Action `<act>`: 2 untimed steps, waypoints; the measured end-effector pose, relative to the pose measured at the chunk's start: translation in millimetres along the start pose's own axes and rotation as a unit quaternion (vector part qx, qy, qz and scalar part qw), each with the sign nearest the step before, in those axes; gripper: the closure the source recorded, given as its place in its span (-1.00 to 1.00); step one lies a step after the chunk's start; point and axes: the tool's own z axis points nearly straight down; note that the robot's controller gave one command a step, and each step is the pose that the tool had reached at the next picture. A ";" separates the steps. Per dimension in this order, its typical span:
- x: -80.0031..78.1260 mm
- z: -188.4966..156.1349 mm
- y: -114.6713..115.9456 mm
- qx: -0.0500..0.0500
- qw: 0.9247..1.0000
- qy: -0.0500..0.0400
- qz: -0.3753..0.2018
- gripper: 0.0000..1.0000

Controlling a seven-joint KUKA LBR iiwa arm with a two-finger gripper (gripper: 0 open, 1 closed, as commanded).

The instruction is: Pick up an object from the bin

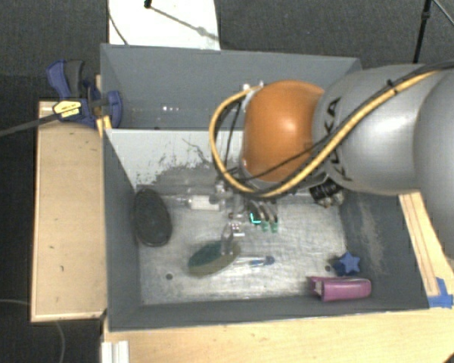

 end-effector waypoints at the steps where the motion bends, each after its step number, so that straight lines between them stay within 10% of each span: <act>1: 15.9 86.3 -48.0 -0.002 0.998 -0.003 -0.059 -1.00; 2: 12.1 82.5 -49.3 -0.001 0.998 -0.008 -0.055 1.00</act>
Offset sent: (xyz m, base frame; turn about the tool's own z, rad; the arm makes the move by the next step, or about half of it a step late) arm -0.0157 -0.0507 -0.0863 -0.1163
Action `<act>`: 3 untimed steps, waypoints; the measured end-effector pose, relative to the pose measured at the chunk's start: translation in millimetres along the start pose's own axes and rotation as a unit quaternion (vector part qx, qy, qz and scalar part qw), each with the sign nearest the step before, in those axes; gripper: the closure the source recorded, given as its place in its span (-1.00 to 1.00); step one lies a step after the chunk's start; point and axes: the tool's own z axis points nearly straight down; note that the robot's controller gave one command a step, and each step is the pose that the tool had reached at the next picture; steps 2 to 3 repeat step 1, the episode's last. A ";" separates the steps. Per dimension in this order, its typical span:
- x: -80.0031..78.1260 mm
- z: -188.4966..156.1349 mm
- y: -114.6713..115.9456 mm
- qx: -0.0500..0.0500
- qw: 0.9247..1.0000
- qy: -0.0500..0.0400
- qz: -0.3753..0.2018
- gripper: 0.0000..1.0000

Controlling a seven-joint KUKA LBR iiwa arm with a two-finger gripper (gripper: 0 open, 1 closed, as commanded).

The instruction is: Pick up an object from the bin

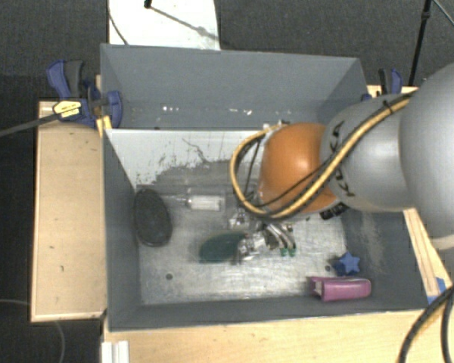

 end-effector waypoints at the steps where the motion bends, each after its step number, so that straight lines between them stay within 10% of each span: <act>1: 1.2 -134.1 7.9 0.001 1.000 0.000 0.011 1.00; 3: 1.2 -134.1 7.9 0.001 1.000 0.000 0.011 1.00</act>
Offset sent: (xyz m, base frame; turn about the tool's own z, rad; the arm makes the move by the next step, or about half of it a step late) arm -0.0056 0.0067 0.1290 0.0239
